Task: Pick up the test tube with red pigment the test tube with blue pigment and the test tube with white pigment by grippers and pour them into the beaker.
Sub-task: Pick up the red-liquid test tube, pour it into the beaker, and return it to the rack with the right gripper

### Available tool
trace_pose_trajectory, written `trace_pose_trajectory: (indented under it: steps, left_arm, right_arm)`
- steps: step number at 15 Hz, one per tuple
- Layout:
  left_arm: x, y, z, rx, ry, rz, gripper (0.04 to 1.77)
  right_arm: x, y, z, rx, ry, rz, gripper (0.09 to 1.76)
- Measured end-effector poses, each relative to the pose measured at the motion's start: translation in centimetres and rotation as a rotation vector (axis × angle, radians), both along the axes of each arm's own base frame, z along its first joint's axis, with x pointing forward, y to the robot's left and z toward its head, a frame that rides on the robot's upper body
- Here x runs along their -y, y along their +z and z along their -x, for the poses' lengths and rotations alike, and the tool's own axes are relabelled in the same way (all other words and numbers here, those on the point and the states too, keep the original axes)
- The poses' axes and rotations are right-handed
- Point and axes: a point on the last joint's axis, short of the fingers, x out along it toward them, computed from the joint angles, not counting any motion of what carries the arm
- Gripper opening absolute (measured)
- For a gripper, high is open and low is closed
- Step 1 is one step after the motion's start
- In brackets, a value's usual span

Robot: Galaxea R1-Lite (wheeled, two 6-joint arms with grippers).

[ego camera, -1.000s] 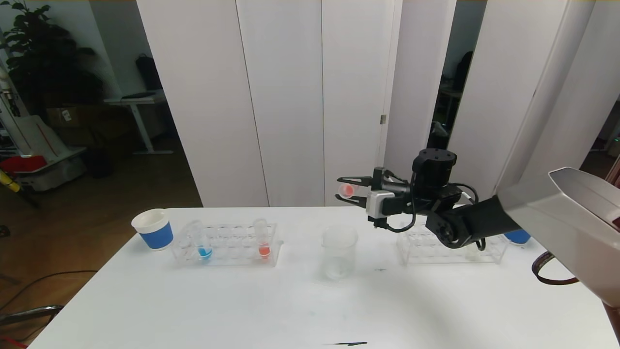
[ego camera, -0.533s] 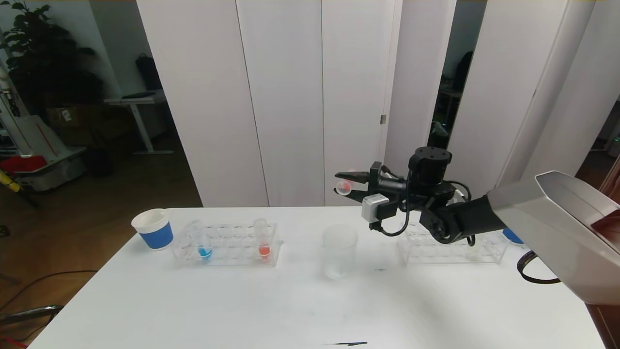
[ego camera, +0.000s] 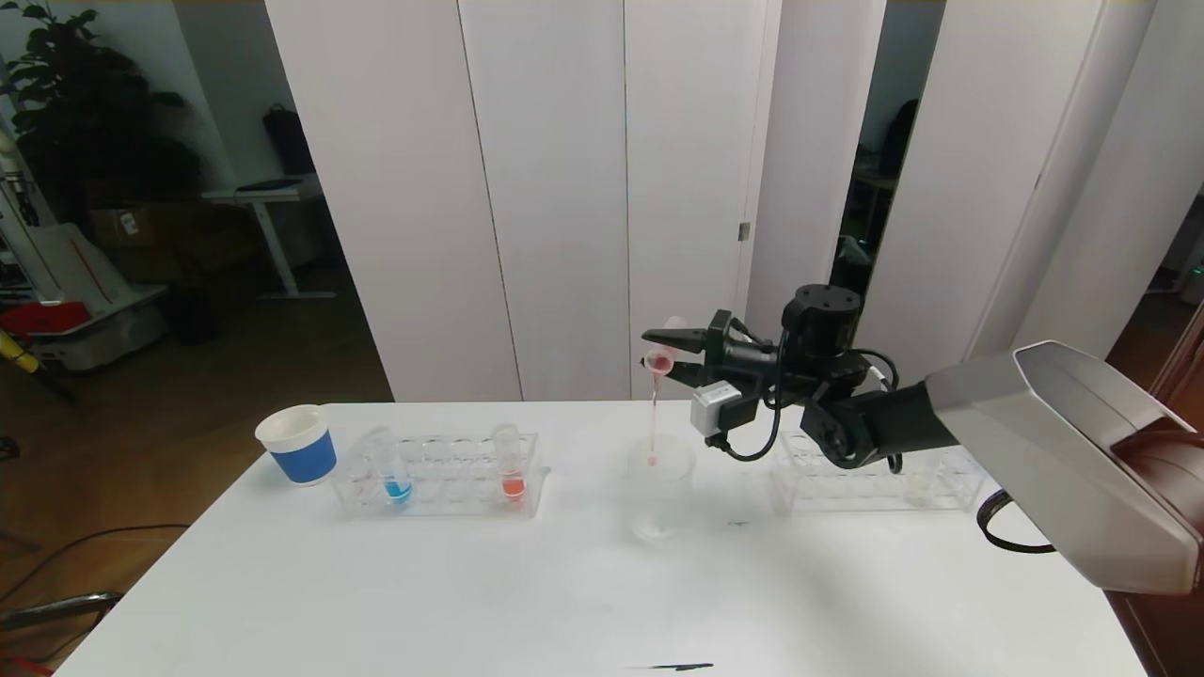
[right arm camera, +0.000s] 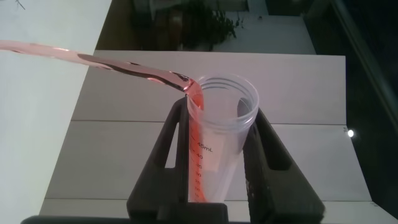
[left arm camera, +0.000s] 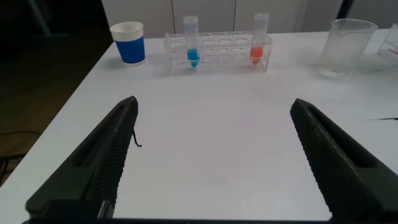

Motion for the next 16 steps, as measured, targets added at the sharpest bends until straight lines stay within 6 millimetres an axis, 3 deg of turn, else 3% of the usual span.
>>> trace_pose_trajectory:
  steps: [16]
  left_arm:
    - [0.00, 0.00, 0.00, 0.000, 0.000, 0.000, 1.75]
  right_arm:
    - [-0.07, 0.28, -0.57, 0.146, 0.047, 0.031, 0.57]
